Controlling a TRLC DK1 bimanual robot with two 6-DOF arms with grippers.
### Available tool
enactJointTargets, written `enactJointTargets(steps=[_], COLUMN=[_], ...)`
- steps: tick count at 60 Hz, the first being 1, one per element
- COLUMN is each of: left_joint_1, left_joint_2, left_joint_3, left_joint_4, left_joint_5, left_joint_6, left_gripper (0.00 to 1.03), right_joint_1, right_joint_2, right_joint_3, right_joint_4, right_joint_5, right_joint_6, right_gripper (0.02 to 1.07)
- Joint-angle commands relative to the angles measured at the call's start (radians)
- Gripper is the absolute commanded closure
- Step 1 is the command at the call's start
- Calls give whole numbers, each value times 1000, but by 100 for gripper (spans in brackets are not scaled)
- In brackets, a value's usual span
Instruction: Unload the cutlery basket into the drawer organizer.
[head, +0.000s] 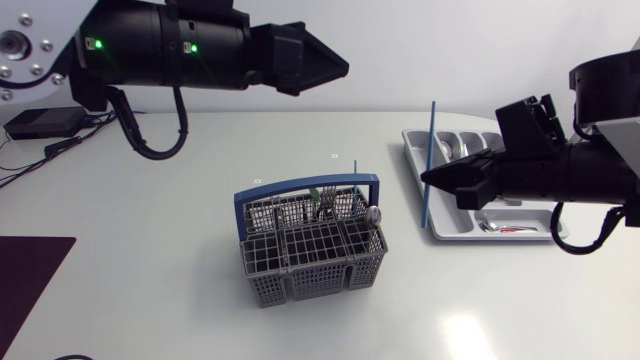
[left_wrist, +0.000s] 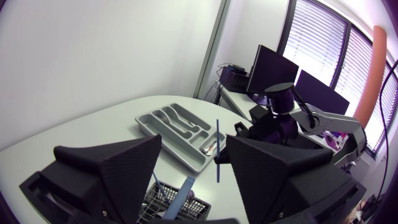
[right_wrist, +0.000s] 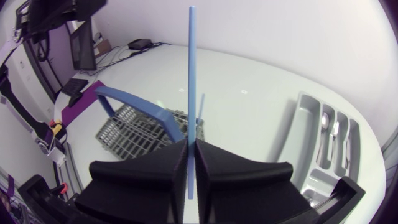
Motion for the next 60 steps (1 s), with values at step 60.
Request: enactJointTargets(steps=[60], left_joint_1=[-173], left_joint_2=[-155], left_joint_3=[-317], left_joint_4=[-94], left_joint_5=[-256], left_joint_6=[352], left_gripper=[27], right_joint_1=[-259], right_joint_2=[945], right_joint_3=[543], right_joint_4=[67], right_joint_5=[208], right_joint_6=[26], right_gripper=[100])
